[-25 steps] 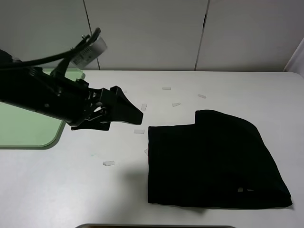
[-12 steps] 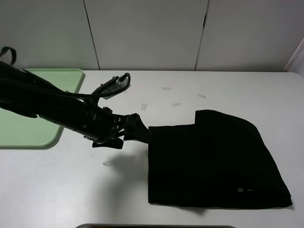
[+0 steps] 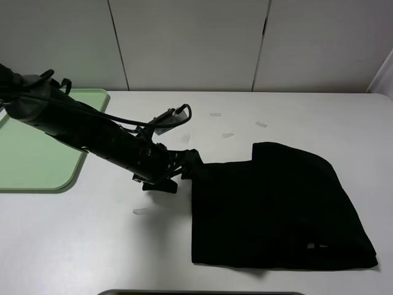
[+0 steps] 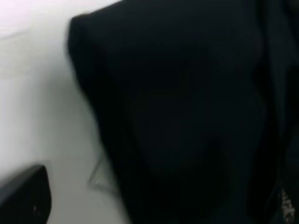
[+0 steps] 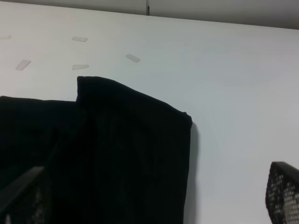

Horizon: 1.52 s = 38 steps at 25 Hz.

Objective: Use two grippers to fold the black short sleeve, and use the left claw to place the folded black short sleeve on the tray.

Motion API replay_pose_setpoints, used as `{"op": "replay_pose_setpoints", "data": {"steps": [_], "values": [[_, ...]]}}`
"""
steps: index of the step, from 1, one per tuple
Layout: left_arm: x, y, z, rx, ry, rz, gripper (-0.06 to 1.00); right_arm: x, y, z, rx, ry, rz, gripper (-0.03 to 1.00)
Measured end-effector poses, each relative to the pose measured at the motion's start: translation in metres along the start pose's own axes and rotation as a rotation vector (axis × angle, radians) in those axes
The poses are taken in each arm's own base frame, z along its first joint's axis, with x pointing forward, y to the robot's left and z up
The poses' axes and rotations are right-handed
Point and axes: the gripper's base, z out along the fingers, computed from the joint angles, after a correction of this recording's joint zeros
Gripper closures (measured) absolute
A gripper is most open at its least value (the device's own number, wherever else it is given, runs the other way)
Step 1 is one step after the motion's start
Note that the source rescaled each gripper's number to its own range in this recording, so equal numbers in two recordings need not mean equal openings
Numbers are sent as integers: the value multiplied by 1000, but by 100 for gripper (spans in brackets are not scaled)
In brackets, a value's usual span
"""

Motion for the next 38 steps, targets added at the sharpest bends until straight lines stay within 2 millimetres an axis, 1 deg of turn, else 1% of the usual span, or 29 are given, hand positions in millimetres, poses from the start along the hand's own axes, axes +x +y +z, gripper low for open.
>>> {"op": "replay_pose_setpoints", "data": {"steps": [4,8,11,13,14,16,19,21,22,23,25,30,35,38], "values": [[-5,-8,13,24,11,23,-2,0,0,0,0,0,0,-3],[-6,-15,25,45,17,30,-1,0,0,0,0,0,0,-3],[-4,-19,31,50,23,34,5,0,0,0,0,0,0,-3],[-3,-19,33,34,21,39,15,0,0,0,0,0,0,-3],[-3,-18,33,22,18,39,22,0,0,0,0,0,0,-3],[-3,-14,35,-5,19,44,40,0,0,0,0,0,0,-3],[-2,-8,36,-52,19,67,70,0,0,0,0,0,0,-3],[-2,-5,37,-77,23,86,83,0,0,0,0,0,0,-3],[-2,-4,36,-85,27,98,88,0,0,0,0,0,0,-3],[-2,-2,35,-93,32,111,91,0,0,0,0,0,0,-3],[-3,1,33,-101,44,133,93,0,0,0,0,0,0,-3],[-10,12,18,-138,76,154,93,0,0,0,0,0,0,-3],[-31,43,-22,-326,19,181,93,0,0,0,1,0,-1,-3],[-38,59,-42,-409,8,196,93,0,0,0,1,0,-1,-3]]}}
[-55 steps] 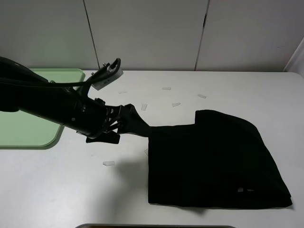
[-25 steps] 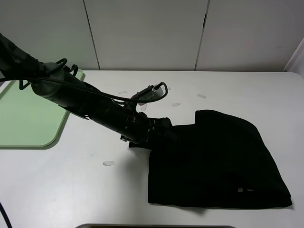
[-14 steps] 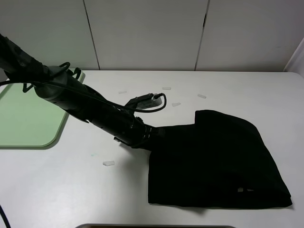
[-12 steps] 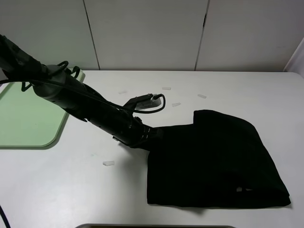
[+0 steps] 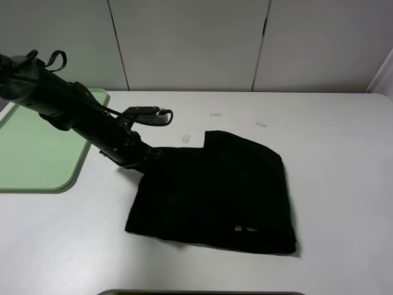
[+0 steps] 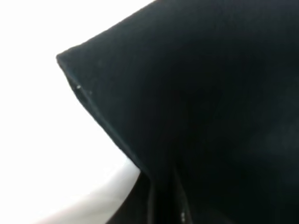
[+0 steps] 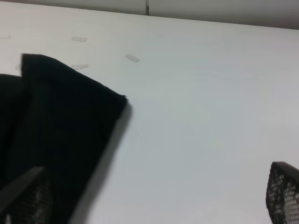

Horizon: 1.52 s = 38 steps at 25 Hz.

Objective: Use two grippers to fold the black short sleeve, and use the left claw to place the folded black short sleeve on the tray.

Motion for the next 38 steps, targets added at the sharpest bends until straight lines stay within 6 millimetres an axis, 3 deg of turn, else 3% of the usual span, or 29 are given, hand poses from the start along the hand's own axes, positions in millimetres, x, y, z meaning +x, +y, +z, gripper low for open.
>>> {"op": "replay_pose_setpoints", "data": {"steps": [5,11,23,33,38], "values": [[-2,24,-18,-90,2,33,93,0,0,0,1,0,-1,-3],[-3,24,-31,-99,0,38,93,0,0,0,1,0,-1,-3],[-21,-28,-77,48,-70,59,93,0,0,0,1,0,-1,-3],[-50,-71,-89,116,-193,110,93,0,0,0,1,0,-1,-3],[-50,-94,-87,172,-216,130,93,0,0,0,1,0,-1,-3]]}}
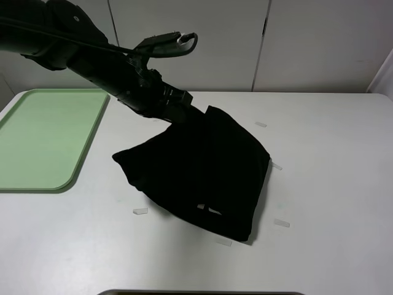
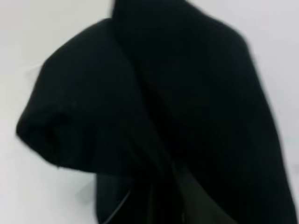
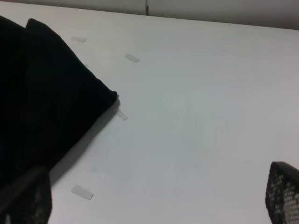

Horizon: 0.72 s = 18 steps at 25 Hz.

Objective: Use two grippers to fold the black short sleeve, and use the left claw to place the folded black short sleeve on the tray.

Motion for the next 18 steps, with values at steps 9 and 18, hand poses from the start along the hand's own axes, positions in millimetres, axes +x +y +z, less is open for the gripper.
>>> {"op": "replay_pose_setpoints", "data": {"steps": [9,18], "values": [[-3,-27,8,37,-79,-24,93,0,0,0,0,0,0,-3],[5,-49,31,45,-84,-18,93,0,0,0,0,0,0,-3]]}}
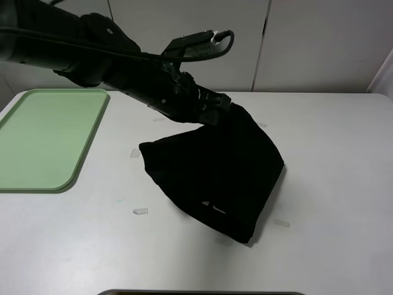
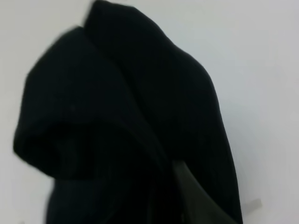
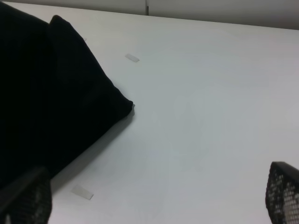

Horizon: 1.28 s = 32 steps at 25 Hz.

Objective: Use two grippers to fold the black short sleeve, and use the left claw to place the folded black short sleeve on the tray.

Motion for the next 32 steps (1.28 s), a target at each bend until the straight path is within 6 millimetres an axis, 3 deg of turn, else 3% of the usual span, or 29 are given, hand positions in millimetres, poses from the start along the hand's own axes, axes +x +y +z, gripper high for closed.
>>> {"op": "replay_pose_setpoints", "data": {"steps": [5,16,22,32], "values": [[14,-17,22,-5,6,12,93,0,0,0,0,0,0,-3],[23,-67,31,10,-88,102,93,0,0,0,0,0,0,-3],[28,-81,33,2,-128,168,93,0,0,0,0,0,0,-3],[52,-100,66,21,-56,250,93,0,0,0,0,0,0,-3]]}}
